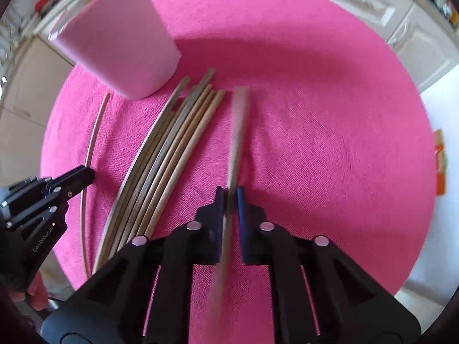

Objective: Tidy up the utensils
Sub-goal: 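Close the left tool on a chopstick from the pile while the right tool grasps another, then lift both held chopsticks and carry them above the pink cup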

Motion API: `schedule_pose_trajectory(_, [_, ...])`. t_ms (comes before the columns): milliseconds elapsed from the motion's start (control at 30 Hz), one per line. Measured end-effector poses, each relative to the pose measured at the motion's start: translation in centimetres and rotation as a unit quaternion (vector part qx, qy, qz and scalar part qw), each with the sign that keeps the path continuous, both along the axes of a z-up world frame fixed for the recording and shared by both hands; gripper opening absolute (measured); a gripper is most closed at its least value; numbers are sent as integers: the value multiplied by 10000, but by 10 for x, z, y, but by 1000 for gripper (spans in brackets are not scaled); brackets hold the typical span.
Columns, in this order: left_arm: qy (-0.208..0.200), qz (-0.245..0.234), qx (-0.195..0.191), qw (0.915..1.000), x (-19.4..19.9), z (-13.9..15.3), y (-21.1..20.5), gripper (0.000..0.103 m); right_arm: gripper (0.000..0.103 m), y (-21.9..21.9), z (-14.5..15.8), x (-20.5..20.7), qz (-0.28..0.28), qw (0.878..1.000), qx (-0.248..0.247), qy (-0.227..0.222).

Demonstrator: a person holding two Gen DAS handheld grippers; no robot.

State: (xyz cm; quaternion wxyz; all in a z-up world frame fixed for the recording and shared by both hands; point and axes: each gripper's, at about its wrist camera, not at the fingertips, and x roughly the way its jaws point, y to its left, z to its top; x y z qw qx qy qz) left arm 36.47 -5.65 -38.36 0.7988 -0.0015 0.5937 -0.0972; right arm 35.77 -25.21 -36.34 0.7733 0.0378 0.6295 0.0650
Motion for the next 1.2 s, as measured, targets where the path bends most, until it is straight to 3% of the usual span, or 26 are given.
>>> schedule_pose_trajectory(200, [-396, 127, -321, 9986, -8, 22, 11, 5, 7, -20, 8, -1, -253, 9979, 565, -195])
schedule_pose_trajectory(333, [-717, 151, -519, 9960, -16, 41, 18, 5, 7, -39, 29, -3, -414, 9912, 1040, -704])
schedule_pose_trajectory(500, [-1172, 133, -900, 9889, -25, 66, 17, 5, 7, -50, 67, -9, -576, 9739, 1628, -1473])
schedule_pose_trajectory(700, [-1971, 111, -1223, 9727, -29, 112, 15, 5, 7, -30, 119, -8, -501, 9477, 2085, -2363])
schedule_pose_trajectory(900, [-2782, 447, -1534, 9471, -6, 156, 22, 5, 7, -16, 165, 6, -230, 9182, 2189, -3294])
schedule_pose_trajectory(1200, [-3637, 858, -1722, 9114, 40, 192, 19, 5, 7, 0, 188, 35, -235, 8832, 2211, -4130])
